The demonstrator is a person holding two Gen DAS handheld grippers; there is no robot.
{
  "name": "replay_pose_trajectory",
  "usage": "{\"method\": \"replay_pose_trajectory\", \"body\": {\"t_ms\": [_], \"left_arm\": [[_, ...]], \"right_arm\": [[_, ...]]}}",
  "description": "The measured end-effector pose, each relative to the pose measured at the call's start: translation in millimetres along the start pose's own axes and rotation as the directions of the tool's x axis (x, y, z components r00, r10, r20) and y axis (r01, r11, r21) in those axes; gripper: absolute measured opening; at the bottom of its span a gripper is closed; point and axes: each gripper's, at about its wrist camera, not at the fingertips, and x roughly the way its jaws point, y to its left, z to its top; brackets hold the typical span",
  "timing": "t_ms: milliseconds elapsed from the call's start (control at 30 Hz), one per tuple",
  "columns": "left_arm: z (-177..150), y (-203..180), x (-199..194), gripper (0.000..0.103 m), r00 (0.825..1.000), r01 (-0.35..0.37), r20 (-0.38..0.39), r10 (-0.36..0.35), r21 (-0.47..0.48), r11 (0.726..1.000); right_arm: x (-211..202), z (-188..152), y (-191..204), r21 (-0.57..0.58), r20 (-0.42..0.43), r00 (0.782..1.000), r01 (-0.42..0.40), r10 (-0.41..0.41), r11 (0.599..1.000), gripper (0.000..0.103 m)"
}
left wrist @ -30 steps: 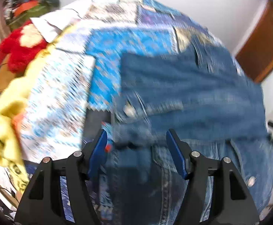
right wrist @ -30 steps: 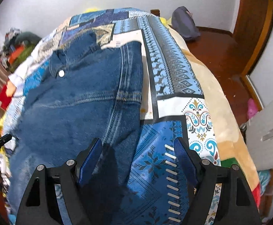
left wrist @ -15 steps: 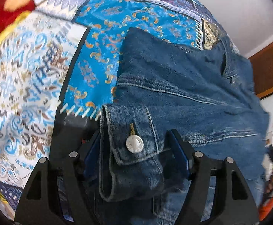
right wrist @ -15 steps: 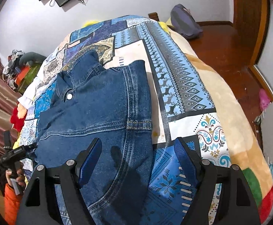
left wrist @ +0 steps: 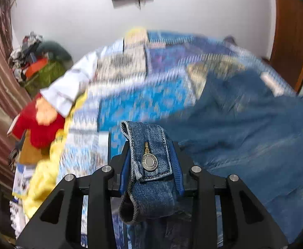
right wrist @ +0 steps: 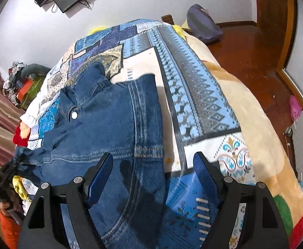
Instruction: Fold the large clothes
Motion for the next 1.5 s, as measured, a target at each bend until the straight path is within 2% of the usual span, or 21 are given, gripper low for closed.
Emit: {"method": "replay_pose_trajectory", "body": {"t_ms": [100, 167, 233, 333, 367, 467, 567, 600, 700, 733, 767, 867, 933, 1067, 1167, 1267, 1300, 1367, 1400, 1467, 1500], "left_arm": [[26, 8, -14, 0.036, 0.998, 0.024, 0.065, -0.024, -0.011, 1.0], [38, 14, -10, 0.036, 0.996, 0.025, 0.084, -0.024, -0.019, 0.999], [46, 27, 8, 0.036, 0.997, 0.051, 0.056, -0.048, -0.059, 0.997], [37, 47, 49, 0.036, 0.992, 0.107, -0.055, -0.116, -0.145, 0.984], [30, 51, 65, 0.036, 0.985, 0.117, -0.102, -0.136, -0.173, 0.978], [-5, 60, 115, 0.037, 0.945, 0.146, -0.249, -0.214, -0.265, 0.953], [-34, 65, 141, 0.043, 0.899, 0.168, -0.333, -0.285, -0.338, 0.926], [-41, 68, 142, 0.048, 0.896, 0.177, -0.327, -0.302, -0.361, 0.916], [-43, 77, 134, 0.068, 0.9, 0.164, -0.323, -0.291, -0.367, 0.916], [-41, 82, 132, 0.071, 0.897, 0.161, -0.333, -0.29, -0.365, 0.917], [-38, 86, 129, 0.071, 0.895, 0.166, -0.334, -0.295, -0.364, 0.916], [-26, 97, 125, 0.071, 0.908, 0.144, -0.329, -0.259, -0.336, 0.931], [-16, 105, 132, 0.071, 0.911, 0.131, -0.333, -0.243, -0.326, 0.936], [-6, 113, 163, 0.071, 0.888, 0.151, -0.358, -0.288, -0.365, 0.919], [-3, 109, 191, 0.071, 0.881, 0.12, -0.386, -0.273, -0.376, 0.919], [-2, 97, 217, 0.071, 0.866, 0.133, -0.403, -0.294, -0.382, 0.914], [-2, 93, 224, 0.071, 0.864, 0.14, -0.4, -0.305, -0.39, 0.91], [2, 88, 227, 0.071, 0.873, 0.146, -0.382, -0.303, -0.387, 0.91], [5, 86, 227, 0.07, 0.881, 0.148, -0.368, -0.296, -0.38, 0.913], [9, 81, 229, 0.061, 0.895, 0.133, -0.353, -0.272, -0.372, 0.919], [10, 79, 228, 0.048, 0.9, 0.132, -0.343, -0.268, -0.37, 0.919]], "right_arm": [[-1, 9, 6, -0.009, 0.016, 1.0, -0.002, 0.002, 1.0, 0.078], [-2, 12, 10, -0.016, 0.025, 1.0, -0.005, 0.006, 1.0, 0.078], [-2, 13, 13, -0.023, 0.031, 0.999, -0.008, 0.009, 1.0, 0.078], [-1, 12, 16, -0.032, 0.026, 1.0, -0.003, 0.004, 0.999, 0.078], [0, 11, 16, -0.034, 0.023, 1.0, 0.001, 0.0, 0.999, 0.078], [4, 8, 16, -0.04, 0.01, 1.0, 0.017, -0.017, 0.999, 0.078], [8, 8, 14, -0.037, -0.002, 1.0, 0.024, -0.024, 0.999, 0.078], [9, 7, 14, -0.038, -0.003, 1.0, 0.023, -0.023, 0.999, 0.078], [11, 10, 14, -0.04, -0.002, 1.0, 0.026, -0.026, 0.999, 0.078], [11, 12, 14, -0.041, 0.001, 1.0, 0.027, -0.027, 0.999, 0.078], [12, 13, 15, -0.042, 0.001, 1.0, 0.028, -0.028, 0.999, 0.078], [16, 19, 16, -0.046, 0.004, 1.0, 0.026, -0.026, 0.999, 0.078], [19, 23, 16, -0.046, 0.008, 1.0, 0.027, -0.027, 0.999, 0.078], [28, 35, 21, -0.059, 0.015, 1.0, 0.014, -0.013, 0.998, 0.078], [40, 46, 23, -0.06, 0.01, 1.0, -0.012, 0.013, 0.998, 0.078], [55, 55, 19, -0.033, -0.015, 0.999, -0.033, 0.032, 0.999, 0.078], [62, 59, 16, -0.02, -0.025, 0.999, -0.036, 0.035, 0.999, 0.078], [68, 64, 14, -0.015, -0.024, 0.999, -0.045, 0.044, 0.999, 0.077], [69, 65, 14, -0.014, -0.009, 0.999, -0.051, 0.051, 0.999, 0.074], [72, 70, 14, -0.002, -0.005, 0.997, -0.075, 0.075, 0.997, 0.055], [75, 72, 14, 0.006, -0.012, 0.997, -0.082, 0.082, 0.997, 0.042]]}}
